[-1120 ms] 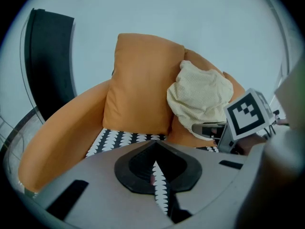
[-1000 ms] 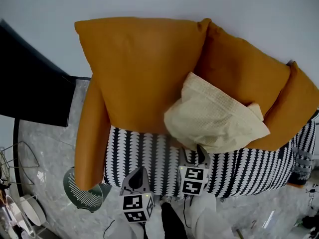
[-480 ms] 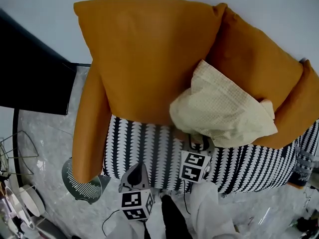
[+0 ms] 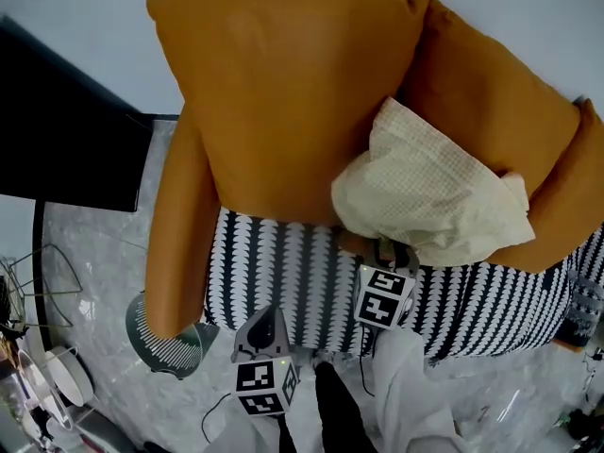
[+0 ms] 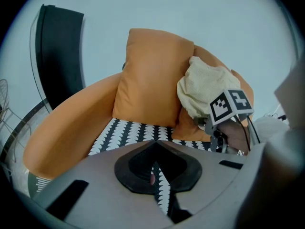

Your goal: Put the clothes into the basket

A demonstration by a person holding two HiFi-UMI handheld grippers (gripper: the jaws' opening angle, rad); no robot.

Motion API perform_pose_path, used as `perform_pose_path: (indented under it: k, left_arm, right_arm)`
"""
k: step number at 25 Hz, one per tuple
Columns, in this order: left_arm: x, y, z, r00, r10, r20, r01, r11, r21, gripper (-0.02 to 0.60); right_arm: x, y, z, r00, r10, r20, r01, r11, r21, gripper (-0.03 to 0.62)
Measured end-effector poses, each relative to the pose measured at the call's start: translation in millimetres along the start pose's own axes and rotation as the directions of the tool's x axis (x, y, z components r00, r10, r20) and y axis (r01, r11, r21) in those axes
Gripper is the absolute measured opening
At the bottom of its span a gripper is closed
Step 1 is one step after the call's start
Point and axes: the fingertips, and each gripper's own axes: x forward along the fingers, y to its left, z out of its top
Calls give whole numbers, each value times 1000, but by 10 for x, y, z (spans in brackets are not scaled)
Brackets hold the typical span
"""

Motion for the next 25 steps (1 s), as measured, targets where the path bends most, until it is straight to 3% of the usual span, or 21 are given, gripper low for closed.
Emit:
perform_pose_path:
  k: [3,5,13,25]
  left_arm:
    - [-15,53,0,1000,7,7,-7,1000,1,3]
    - [-41,88,21,1000,10,5,-10,1000,-1,2]
    - [-315,58,84,1000,1,31,-1,1000,8,3]
    - [-811,-162,524,993,-40,113,35,998,52,3]
  right_arm:
    - [14,-71,3,1000,-6,9,6,1000,-3,95]
    - [2,-83,27,1000,4,5,-4,1000,-4,70]
    - [-394,-79,108,999,41,36,-42,999,21,54]
    - [-1227,-103,372,996,62,64,-63,998,0,54]
